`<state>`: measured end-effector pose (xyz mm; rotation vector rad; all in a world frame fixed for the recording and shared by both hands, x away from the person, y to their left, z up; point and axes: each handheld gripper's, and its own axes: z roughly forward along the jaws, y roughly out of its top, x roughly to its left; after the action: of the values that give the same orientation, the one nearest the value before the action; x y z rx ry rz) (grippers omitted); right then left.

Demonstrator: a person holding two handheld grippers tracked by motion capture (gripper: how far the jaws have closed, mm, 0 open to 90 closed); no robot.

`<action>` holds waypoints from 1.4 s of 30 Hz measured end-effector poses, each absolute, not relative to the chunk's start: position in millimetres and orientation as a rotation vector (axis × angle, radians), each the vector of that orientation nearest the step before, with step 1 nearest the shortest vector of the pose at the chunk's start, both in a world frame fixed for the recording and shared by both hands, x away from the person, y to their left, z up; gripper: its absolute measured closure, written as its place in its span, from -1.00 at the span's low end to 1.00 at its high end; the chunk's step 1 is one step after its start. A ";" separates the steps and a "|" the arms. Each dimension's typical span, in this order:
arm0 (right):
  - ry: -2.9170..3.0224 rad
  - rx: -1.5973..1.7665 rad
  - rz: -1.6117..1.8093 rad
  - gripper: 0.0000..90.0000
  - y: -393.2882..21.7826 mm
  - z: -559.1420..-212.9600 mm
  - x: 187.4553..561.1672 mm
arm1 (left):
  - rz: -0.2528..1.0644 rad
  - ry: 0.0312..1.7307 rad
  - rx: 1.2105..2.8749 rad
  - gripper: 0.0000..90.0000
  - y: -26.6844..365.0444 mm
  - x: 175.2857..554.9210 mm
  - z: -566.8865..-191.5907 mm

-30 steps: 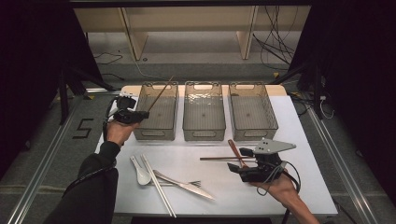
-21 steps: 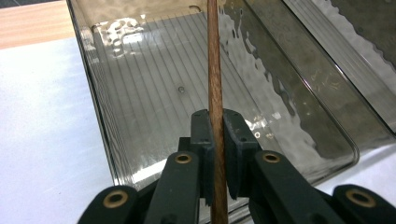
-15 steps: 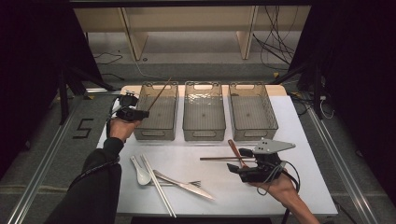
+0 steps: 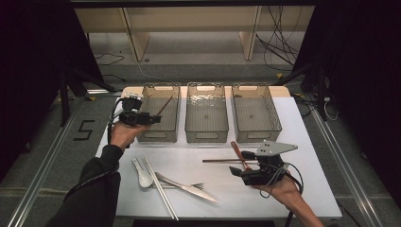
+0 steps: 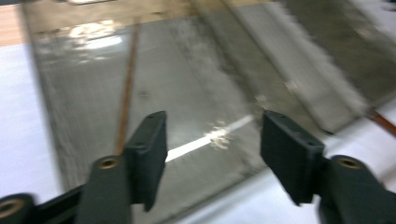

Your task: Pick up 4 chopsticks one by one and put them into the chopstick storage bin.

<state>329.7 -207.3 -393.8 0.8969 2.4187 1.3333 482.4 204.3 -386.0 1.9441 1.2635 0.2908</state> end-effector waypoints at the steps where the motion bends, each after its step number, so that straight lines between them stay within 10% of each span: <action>1: 2.423 0.895 1.328 -0.31 -207.3 -394.2 330.3 | 0.284 1.231 1.950 -0.24 202.3 476.6 -384.4; 42: 2.744 0.694 0.735 0.09 -187.6 -430.6 405.5 | 0.297 0.916 2.039 -0.63 174.5 365.7 -402.9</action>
<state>405.5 -187.6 -430.6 0.6939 2.7443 0.7355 365.7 174.5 -402.9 2.0387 0.9158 0.2973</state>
